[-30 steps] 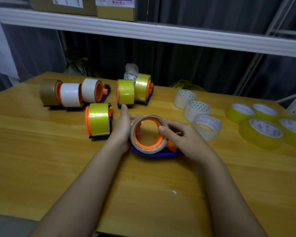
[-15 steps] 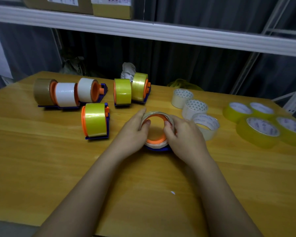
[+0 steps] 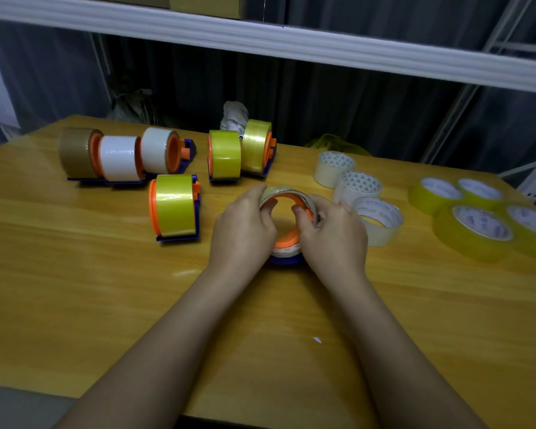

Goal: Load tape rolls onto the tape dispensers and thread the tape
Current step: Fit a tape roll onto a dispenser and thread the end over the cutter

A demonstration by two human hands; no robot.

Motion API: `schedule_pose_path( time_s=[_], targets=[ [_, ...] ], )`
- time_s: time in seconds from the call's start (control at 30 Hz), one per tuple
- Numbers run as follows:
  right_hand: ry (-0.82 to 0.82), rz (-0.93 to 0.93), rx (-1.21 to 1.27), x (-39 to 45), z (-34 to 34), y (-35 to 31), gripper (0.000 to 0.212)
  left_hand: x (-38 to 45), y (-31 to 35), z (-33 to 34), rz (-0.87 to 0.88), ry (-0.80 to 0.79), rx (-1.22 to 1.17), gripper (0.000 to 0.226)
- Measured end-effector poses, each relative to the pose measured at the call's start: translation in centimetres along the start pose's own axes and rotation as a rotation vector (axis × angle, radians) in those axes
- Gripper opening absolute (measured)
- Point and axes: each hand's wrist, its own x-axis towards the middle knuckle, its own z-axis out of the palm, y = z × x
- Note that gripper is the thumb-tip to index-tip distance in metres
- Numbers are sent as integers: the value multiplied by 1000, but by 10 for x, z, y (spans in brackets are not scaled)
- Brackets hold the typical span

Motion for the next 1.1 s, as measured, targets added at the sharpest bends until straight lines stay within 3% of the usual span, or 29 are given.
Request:
schedule_pose_path(
  time_s=[0.23, 0.43, 0.5, 0.67, 0.93, 1.1],
  targets=[
    [151, -41, 123, -3, 6, 1, 30, -2, 0, -4, 81, 74, -16, 38],
    [-192, -57, 230, 6, 5, 10, 43, 1, -6, -4, 142, 56, 80, 43],
    [-239, -46, 215, 5, 5, 12, 45, 0, -5, -5, 163, 61, 103, 44],
    [-177, 13, 298, 10, 3, 14, 37, -6, 5, -2, 143, 15, 171, 51],
    [53, -17, 76, 8, 10, 15, 33, 2, -2, 4, 30, -36, 172, 35],
    [-83, -16, 20, 11, 10, 19, 25, 4, -4, 3, 13, -33, 124, 37]
  ],
)
